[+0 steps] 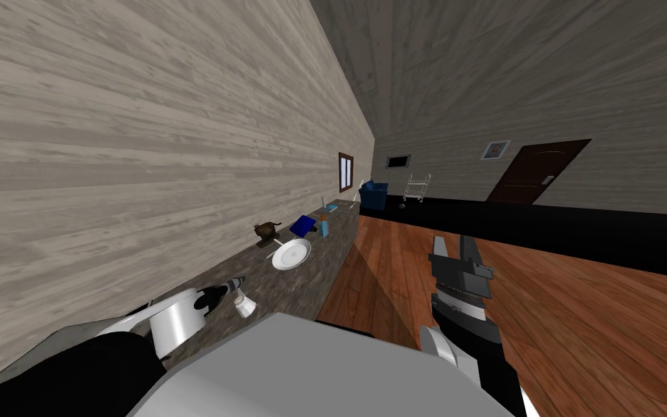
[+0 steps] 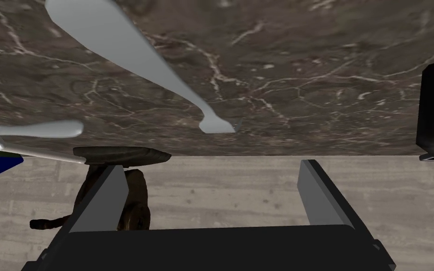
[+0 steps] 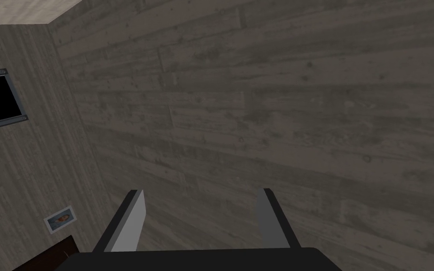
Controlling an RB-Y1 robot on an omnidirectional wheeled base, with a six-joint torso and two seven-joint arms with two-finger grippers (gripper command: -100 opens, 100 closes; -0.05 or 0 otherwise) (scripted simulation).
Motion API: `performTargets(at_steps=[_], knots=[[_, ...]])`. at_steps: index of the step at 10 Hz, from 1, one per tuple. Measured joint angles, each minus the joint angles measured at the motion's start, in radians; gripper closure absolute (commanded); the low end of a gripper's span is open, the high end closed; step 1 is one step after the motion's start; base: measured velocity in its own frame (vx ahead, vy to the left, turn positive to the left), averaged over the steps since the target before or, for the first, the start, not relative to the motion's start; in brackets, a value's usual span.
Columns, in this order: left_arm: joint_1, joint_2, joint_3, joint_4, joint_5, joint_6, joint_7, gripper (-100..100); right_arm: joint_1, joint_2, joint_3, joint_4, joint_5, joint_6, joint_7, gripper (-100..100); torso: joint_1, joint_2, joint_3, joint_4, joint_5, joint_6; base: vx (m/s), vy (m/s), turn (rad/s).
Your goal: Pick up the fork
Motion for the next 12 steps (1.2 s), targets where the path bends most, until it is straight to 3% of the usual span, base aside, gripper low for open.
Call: performTargets(at_steps=[1, 2, 11, 12], knots=[[0.001, 0.001, 0.0, -0.001, 0.001, 0.004, 0.0, 0, 0.0, 0.0, 0.0, 0.0, 0.0, 0.0, 0.0, 0, 0.001, 0.001, 0.001, 0.0, 0.0, 0.0, 0.0, 0.0, 0.0], [0.001, 0.001, 0.0, -0.001, 0.001, 0.004, 0.0, -100, 0.0, 0.0, 0.0, 0.0, 0.0, 0.0, 0.0, 0, 0.001, 0.002, 0.001, 0.0, 0.0, 0.0, 0.032, -0.035, 0.146], [0.045, 0.045, 0.053, 0.081, 0.004, -0.179, -0.045, -100, 0.0, 0.0, 0.0, 0.0, 0.0, 0.0, 0.0, 0, -0.003, -0.001, 0.0, 0.0, -0.001, 0.0, 0.055, -0.058, 0.107], [0.046, 0.046, 0.054, 0.081, 0.004, -0.184, -0.046, 100, 0.0, 0.0, 0.0, 0.0, 0.0, 0.0, 0.0, 0, -0.001, 0.001, 0.0, 0.0, 0.0, 0.0, 0.005, -0.006, -0.003]])
